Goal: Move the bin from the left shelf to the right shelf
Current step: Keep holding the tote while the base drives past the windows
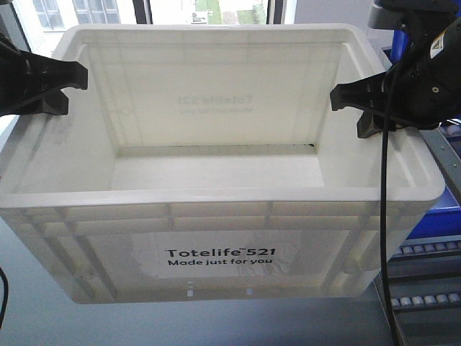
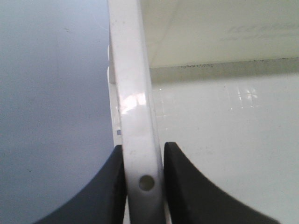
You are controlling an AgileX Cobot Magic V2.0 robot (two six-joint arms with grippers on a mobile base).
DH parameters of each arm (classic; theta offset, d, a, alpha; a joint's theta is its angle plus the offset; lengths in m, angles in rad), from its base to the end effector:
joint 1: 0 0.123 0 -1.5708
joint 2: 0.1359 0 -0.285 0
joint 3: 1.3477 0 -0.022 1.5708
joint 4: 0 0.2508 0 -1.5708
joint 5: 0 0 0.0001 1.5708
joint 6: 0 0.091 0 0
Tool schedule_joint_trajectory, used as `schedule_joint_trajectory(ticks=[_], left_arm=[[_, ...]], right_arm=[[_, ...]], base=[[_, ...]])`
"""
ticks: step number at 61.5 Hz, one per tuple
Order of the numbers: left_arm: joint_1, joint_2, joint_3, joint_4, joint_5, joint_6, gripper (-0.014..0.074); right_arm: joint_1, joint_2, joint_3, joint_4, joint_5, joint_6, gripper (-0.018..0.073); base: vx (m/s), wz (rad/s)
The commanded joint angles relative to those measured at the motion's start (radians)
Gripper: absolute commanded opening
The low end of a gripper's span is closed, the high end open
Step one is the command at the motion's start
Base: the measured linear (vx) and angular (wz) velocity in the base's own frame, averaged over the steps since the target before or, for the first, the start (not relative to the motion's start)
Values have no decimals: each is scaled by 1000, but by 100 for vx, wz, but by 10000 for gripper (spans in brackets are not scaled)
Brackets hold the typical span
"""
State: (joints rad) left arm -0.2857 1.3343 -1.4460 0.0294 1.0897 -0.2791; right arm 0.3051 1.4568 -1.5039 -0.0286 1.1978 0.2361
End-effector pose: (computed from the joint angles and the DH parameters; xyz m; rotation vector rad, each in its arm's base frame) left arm 0.2597 -0.0738 0.4069 0.0136 2.4724 -0.2071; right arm 0.2830 0.0866 0.3838 -0.0958 2.6396 0.1457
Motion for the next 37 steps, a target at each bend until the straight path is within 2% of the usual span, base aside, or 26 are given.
schedule_joint_trajectory(ticks=[1,37], left_arm=[[4,-42,-34,69,-85,13,-6],[4,-42,-34,69,-85,13,-6]], right_arm=[[-7,-55,-37,-48,-75,-19,50],[-7,-55,-37,-49,-75,-19,50]], base=[[34,0],[33,2]])
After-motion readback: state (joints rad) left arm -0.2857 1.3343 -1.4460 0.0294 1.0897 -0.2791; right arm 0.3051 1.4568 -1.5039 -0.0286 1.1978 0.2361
